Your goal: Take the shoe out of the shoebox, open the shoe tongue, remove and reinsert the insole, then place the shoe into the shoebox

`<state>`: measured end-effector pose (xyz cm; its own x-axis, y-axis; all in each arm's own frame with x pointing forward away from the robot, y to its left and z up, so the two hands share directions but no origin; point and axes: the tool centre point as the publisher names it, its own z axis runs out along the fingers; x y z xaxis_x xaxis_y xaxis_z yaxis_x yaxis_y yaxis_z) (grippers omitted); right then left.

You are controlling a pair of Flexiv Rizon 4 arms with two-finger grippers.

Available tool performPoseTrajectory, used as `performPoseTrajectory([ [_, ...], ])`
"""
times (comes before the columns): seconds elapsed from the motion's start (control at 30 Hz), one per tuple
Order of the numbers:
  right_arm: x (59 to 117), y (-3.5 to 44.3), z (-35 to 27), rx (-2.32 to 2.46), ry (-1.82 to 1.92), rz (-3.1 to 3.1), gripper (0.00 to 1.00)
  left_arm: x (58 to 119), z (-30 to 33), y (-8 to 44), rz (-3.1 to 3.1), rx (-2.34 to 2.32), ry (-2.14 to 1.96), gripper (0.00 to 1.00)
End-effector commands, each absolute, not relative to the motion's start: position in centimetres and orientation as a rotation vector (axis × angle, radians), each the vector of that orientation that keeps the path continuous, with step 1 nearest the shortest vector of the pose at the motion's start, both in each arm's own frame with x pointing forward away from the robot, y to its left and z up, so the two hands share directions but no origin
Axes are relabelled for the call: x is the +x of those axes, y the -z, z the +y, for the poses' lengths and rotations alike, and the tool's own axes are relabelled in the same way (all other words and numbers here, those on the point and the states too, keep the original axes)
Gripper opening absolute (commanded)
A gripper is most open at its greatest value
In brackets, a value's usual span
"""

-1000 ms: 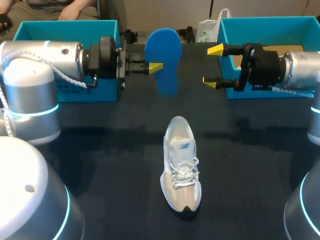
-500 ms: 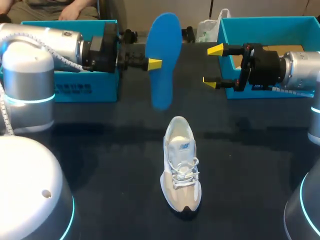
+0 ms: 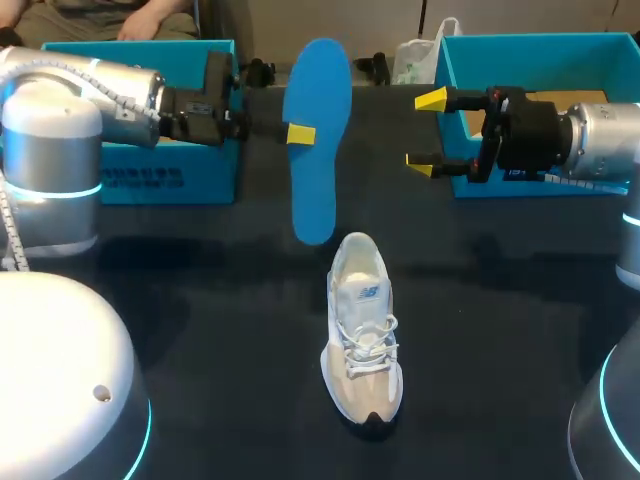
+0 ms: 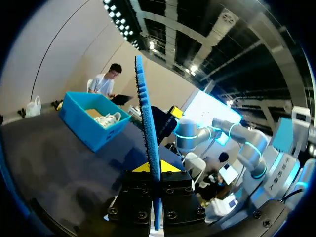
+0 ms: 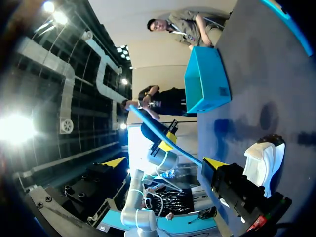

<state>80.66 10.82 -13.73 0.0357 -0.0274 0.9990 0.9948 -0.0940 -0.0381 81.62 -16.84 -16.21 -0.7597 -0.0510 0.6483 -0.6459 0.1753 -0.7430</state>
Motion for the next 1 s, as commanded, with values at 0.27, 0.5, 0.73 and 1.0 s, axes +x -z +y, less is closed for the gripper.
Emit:
performPoseTrajectory([
  [0.27,80.6,13.8,10.9,-1.278,1.263,-1.116,1.00,82.8,-18.6,18.5,-1.434,1.139,-1.262,0.00],
  [0.5,80.6,13.8,10.9,-1.278,1.263,-1.116,1.00,82.3,-19.2,19.0,-1.323,1.205,-1.196,0.00],
  [0.73,80.5,12.9,10.0,-1.402,1.155,-1.298,1.00,81.9,-19.5,19.2,-1.289,1.244,-1.196,0.00],
  [1.0,80.0,10.6,9.9,-1.603,0.969,-1.522,1.00,81.7,-19.9,19.3,-1.286,1.247,-1.195,0.00],
])
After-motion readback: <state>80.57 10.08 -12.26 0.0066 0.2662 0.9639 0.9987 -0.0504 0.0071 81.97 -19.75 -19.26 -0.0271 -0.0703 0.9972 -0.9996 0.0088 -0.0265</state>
